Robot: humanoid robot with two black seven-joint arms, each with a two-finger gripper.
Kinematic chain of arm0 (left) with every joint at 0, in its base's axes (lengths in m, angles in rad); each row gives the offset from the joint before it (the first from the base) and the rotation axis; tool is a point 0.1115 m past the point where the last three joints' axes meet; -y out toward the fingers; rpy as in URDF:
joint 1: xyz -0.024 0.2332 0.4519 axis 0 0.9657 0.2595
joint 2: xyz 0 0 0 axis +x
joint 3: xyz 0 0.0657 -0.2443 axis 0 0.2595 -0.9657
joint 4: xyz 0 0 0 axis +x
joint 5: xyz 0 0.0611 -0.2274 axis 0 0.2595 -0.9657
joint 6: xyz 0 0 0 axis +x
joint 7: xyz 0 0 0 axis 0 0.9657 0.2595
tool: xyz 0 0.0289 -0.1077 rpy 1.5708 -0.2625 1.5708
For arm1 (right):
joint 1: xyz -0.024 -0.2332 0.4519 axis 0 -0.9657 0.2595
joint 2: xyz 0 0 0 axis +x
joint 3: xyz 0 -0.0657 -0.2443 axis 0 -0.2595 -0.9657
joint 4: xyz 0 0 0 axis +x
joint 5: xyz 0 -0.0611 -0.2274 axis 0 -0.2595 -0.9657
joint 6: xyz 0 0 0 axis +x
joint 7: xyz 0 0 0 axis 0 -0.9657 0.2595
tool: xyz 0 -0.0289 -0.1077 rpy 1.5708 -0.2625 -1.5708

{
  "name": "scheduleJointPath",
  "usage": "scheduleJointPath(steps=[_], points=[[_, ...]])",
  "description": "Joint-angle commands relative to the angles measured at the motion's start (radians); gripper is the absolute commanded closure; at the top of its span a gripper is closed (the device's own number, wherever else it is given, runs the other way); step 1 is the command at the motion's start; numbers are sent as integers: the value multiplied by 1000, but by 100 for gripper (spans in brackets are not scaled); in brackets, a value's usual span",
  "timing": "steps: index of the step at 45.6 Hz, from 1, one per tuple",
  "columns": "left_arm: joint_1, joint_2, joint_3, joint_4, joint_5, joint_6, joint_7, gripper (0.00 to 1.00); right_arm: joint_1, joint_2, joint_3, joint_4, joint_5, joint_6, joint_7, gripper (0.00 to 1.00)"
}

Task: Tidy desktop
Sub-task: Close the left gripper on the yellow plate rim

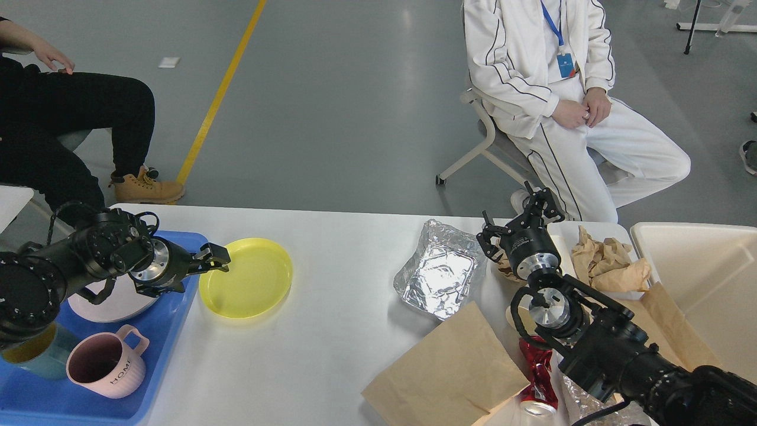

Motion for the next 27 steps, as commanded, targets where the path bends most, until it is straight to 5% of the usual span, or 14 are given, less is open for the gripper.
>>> scheduleJointPath(steps=[1,17,21,27], points=[[-12,-4,-51,0,0,21,-28,4,0,0,0,1,0,0,1,0],[-27,-28,-86,-3,-10,23,10,4,0,0,0,0,-2,0,0,0],[-4,-28,-138,-3,-40,23,74,4,0,0,0,1,0,1,0,0],[9,-22,-225,-3,-75,21,249,4,0,0,0,0,0,0,0,0]])
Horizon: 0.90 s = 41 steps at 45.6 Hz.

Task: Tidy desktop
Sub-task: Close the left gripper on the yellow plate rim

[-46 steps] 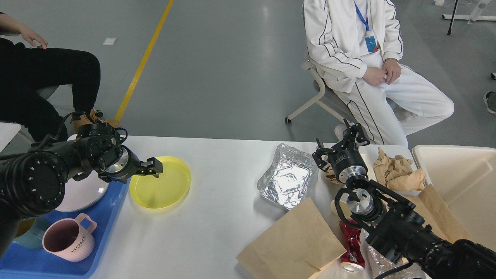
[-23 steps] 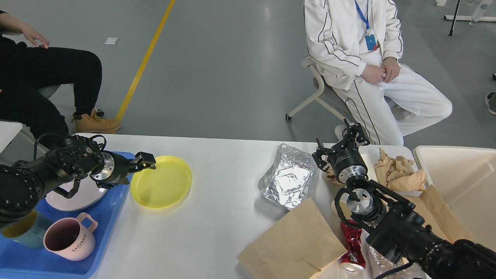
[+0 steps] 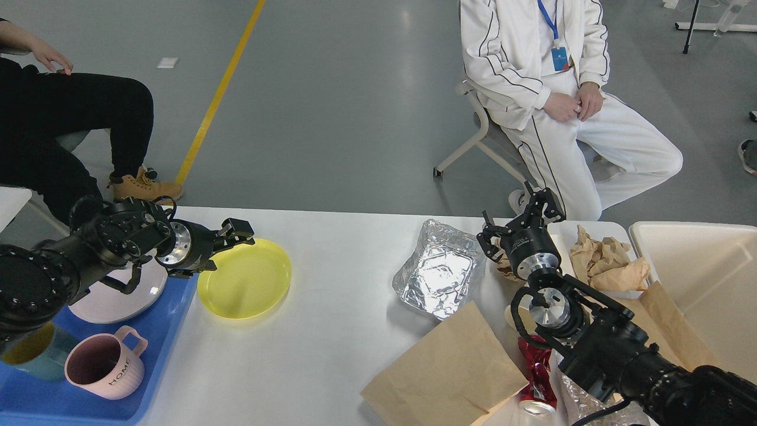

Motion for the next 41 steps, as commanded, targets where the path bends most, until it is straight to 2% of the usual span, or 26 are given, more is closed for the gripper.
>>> scheduleJointPath(steps=[1,6,10,14,24,39,41], points=[[12,6,-92,0,-34,0,169,4,0,0,0,0,0,1,1,0],[23,8,-195,2,-50,0,294,4,0,0,0,0,0,1,0,0],[26,14,-279,2,-50,0,344,4,0,0,0,1,0,-1,0,0],[27,23,-338,2,-51,0,363,4,0,0,0,0,0,-1,0,0],[58,25,-420,3,-61,9,375,4,0,0,0,0,0,-1,0,0],[90,23,-425,2,-107,30,508,4,0,0,0,0,0,1,0,0],[95,23,-425,2,-107,30,516,4,0,0,0,0,0,1,0,0]])
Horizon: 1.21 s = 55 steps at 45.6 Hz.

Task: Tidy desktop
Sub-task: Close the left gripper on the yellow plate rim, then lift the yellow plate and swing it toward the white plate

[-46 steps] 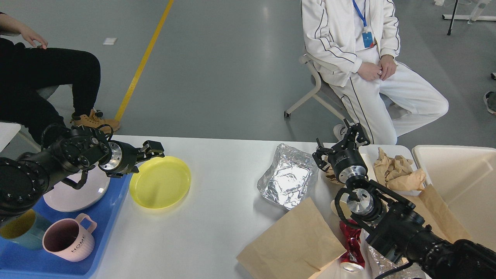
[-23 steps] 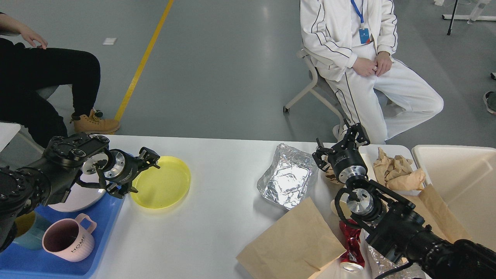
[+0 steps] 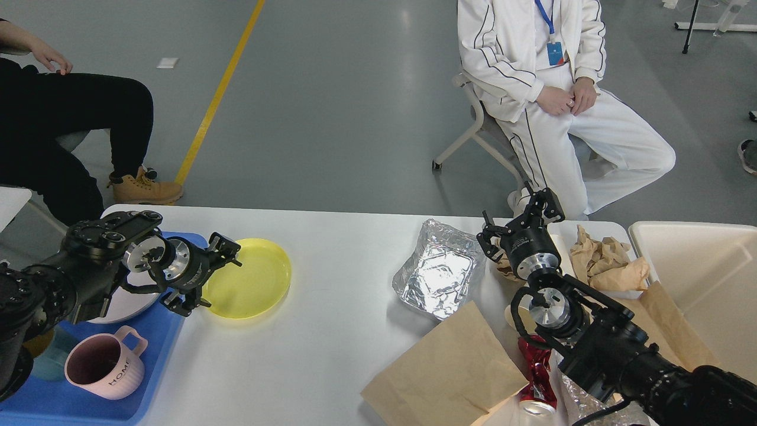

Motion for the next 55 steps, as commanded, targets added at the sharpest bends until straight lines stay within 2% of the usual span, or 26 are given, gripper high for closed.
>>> scheduleJointPath(steps=[1,20,38,50,55], points=[[17,-2,0,0,-12,0,37,4,0,0,0,0,0,-1,-1,0],[24,-1,11,1,0,-38,34,4,0,0,0,0,0,-1,0,0],[40,-12,12,15,0,88,22,4,0,0,0,0,0,-1,1,0],[61,-21,14,15,3,86,19,4,0,0,0,0,0,1,-1,0],[61,-32,14,15,3,89,-7,7,0,0,0,0,0,-1,-1,0]])
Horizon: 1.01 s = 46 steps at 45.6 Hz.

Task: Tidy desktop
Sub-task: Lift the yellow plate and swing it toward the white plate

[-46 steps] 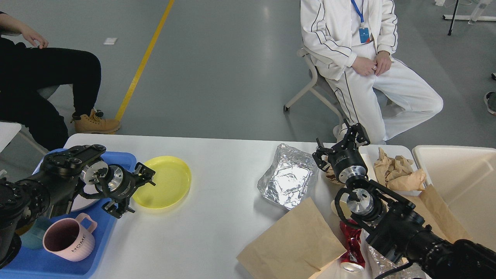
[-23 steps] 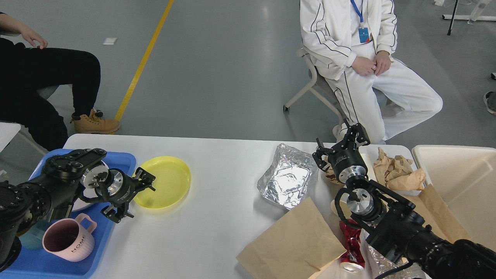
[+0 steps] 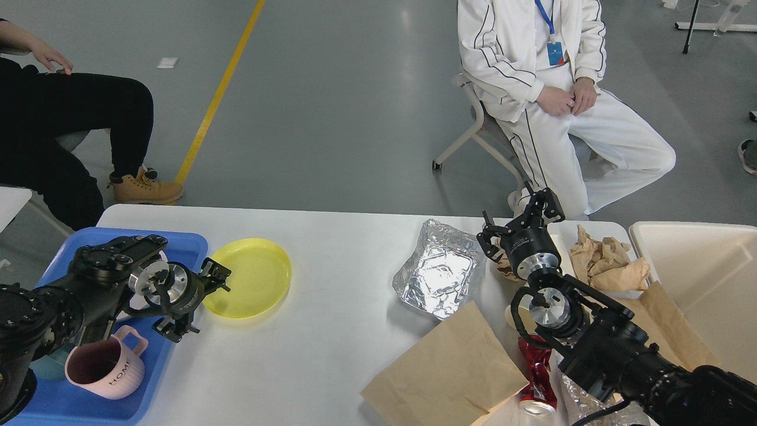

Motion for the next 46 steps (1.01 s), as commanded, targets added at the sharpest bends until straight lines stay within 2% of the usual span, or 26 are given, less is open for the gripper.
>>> scheduleJointPath(steps=[1,4,7,15,24,30,35,46], points=[[3,-9,0,-1,2,4,-34,9,0,0,0,0,0,0,0,0],[4,-11,0,-1,2,6,-66,13,0,0,0,0,0,-1,1,0],[7,-9,0,-1,2,4,-86,22,0,0,0,1,0,0,0,0],[12,-8,-6,-1,-5,-5,-88,52,0,0,0,0,0,1,0,0],[17,-9,-12,-1,-14,-6,-88,81,0,0,0,0,0,-1,0,0],[20,-9,-13,-1,-14,-7,-88,95,0,0,0,0,0,-1,0,0],[20,-8,-13,-1,-14,-10,-88,100,0,0,0,1,0,1,1,0],[9,0,-16,-1,-14,-40,-102,100,0,0,0,1,0,1,0,0]])
